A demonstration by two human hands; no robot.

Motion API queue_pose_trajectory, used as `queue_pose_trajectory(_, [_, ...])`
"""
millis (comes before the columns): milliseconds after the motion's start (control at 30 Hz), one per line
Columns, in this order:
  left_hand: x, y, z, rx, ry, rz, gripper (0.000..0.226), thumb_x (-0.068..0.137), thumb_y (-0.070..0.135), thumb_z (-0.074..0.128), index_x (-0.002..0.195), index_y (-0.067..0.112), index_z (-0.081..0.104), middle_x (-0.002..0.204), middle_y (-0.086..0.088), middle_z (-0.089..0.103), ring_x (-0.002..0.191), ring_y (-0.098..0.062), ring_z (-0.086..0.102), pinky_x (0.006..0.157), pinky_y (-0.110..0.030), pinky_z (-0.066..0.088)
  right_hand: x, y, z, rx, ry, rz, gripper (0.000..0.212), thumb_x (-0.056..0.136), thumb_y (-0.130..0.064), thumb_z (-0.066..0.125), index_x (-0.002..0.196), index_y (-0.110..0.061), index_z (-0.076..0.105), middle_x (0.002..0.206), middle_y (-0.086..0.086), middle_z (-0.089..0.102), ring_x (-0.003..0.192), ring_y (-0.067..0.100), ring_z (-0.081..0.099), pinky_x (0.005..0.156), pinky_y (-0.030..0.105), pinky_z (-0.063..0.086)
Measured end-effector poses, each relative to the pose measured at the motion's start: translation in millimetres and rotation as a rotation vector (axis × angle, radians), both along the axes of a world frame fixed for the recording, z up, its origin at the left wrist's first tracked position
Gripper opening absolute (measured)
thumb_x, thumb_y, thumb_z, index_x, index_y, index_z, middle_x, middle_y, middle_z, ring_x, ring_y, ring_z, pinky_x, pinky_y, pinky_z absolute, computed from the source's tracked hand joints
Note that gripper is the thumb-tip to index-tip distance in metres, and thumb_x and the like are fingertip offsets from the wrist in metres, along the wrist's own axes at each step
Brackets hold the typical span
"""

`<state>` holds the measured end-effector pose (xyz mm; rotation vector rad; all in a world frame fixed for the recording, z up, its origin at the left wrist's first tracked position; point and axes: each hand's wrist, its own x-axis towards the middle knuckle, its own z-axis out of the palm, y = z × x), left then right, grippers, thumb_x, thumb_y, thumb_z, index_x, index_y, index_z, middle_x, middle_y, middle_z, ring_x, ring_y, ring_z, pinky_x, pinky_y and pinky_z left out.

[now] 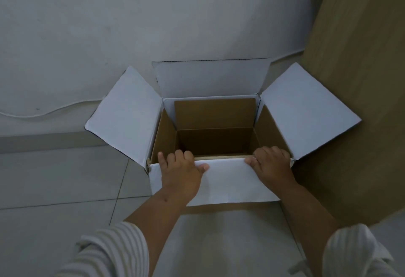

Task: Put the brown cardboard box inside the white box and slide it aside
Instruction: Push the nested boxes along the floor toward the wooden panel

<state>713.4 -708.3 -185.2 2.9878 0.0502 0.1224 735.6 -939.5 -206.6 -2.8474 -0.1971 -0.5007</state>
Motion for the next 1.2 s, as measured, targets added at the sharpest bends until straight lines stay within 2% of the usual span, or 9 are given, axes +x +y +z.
queue_pose_trajectory(233, [20, -4, -1, -0.02, -0.027, 0.008, 0.049, 0.09, 0.059, 0.04, 0.114, 0.019, 0.053, 0.121, -0.006, 0.057, 0.12, -0.025, 0.048, 0.118, -0.054, 0.009, 23, -1, 1, 0.012, -0.038, 0.006, 0.054, 0.083, -0.053, 0.025, 0.073, -0.015, 0.062, 0.074, 0.006, 0.066, 0.073, 0.027, 0.057, 0.072, 0.034, 0.027])
queue_pose_trajectory(367, [33, -3, -2, 0.017, -0.026, -0.012, 0.05, 0.09, 0.059, 0.041, 0.114, 0.018, 0.052, 0.121, -0.006, 0.057, 0.121, -0.026, 0.048, 0.118, -0.054, 0.009, 29, 1, 1, 0.028, -0.031, -0.007, 0.068, 0.081, -0.066, 0.015, 0.078, -0.017, 0.062, 0.08, 0.004, 0.066, 0.079, 0.025, 0.056, 0.074, 0.034, 0.028])
queue_pose_trajectory(467, [37, 0, -4, 0.027, -0.012, -0.033, 0.049, 0.089, 0.059, 0.044, 0.115, 0.019, 0.052, 0.121, -0.006, 0.056, 0.121, -0.026, 0.048, 0.118, -0.054, 0.011, 30, 1, -3, -0.011, -0.017, -0.017, 0.067, 0.075, -0.073, 0.023, 0.085, -0.019, 0.062, 0.087, 0.003, 0.065, 0.083, 0.024, 0.056, 0.078, 0.039, 0.036])
queue_pose_trajectory(567, [42, 3, -5, 0.036, -0.01, -0.046, 0.048, 0.088, 0.059, 0.047, 0.116, 0.019, 0.051, 0.121, -0.005, 0.055, 0.121, -0.026, 0.047, 0.117, -0.054, 0.011, 35, 0, -6, -0.061, -0.001, -0.024, 0.081, 0.069, -0.084, 0.013, 0.088, -0.021, 0.06, 0.089, 0.001, 0.065, 0.084, 0.022, 0.056, 0.079, 0.039, 0.038])
queue_pose_trajectory(733, [47, 3, -6, 0.054, -0.027, -0.052, 0.048, 0.089, 0.055, 0.047, 0.119, 0.018, 0.05, 0.124, -0.007, 0.054, 0.122, -0.027, 0.046, 0.117, -0.056, 0.011, 45, 2, 0, -0.085, 0.072, -0.031, 0.054, 0.078, -0.069, 0.044, 0.097, -0.021, 0.058, 0.102, 0.002, 0.062, 0.096, 0.022, 0.052, 0.086, 0.039, 0.035])
queue_pose_trajectory(900, [42, 8, 0, 0.051, 0.048, -0.102, 0.042, 0.092, 0.036, 0.053, 0.129, 0.017, 0.044, 0.133, -0.009, 0.048, 0.131, -0.028, 0.038, 0.117, -0.057, 0.008, 39, 4, 10, -0.137, 0.17, -0.047, 0.05, 0.082, -0.065, 0.043, 0.103, -0.022, 0.053, 0.11, 0.003, 0.058, 0.102, 0.024, 0.048, 0.09, 0.041, 0.035])
queue_pose_trajectory(1000, [28, 20, 2, -0.006, 0.062, -0.172, 0.061, 0.09, 0.026, 0.058, 0.144, 0.018, 0.03, 0.15, -0.008, 0.035, 0.145, -0.03, 0.017, 0.118, -0.054, 0.001, 25, 9, 19, -0.173, 0.218, -0.06, 0.048, 0.083, -0.062, 0.044, 0.107, -0.021, 0.052, 0.114, 0.006, 0.057, 0.106, 0.026, 0.049, 0.099, 0.044, 0.034])
queue_pose_trajectory(1100, [14, 31, 0, -0.013, 0.121, -0.203, 0.08, 0.092, 0.026, 0.057, 0.152, 0.019, 0.005, 0.162, -0.007, 0.005, 0.149, -0.031, -0.005, 0.118, -0.049, -0.004, 20, 11, 19, -0.195, 0.262, -0.073, 0.043, 0.085, -0.053, 0.05, 0.112, -0.02, 0.05, 0.123, 0.009, 0.055, 0.118, 0.03, 0.046, 0.11, 0.05, 0.024])
queue_pose_trajectory(1200, [-1, 41, 10, 0.001, 0.188, -0.22, 0.083, 0.094, 0.027, 0.054, 0.152, 0.02, -0.004, 0.162, -0.006, -0.007, 0.148, -0.031, -0.01, 0.119, -0.047, -0.002, 5, 25, 25, -0.176, 0.315, -0.156, 0.05, 0.09, -0.035, 0.052, 0.133, -0.015, 0.036, 0.149, 0.017, 0.03, 0.138, 0.038, 0.021, 0.115, 0.052, 0.013])
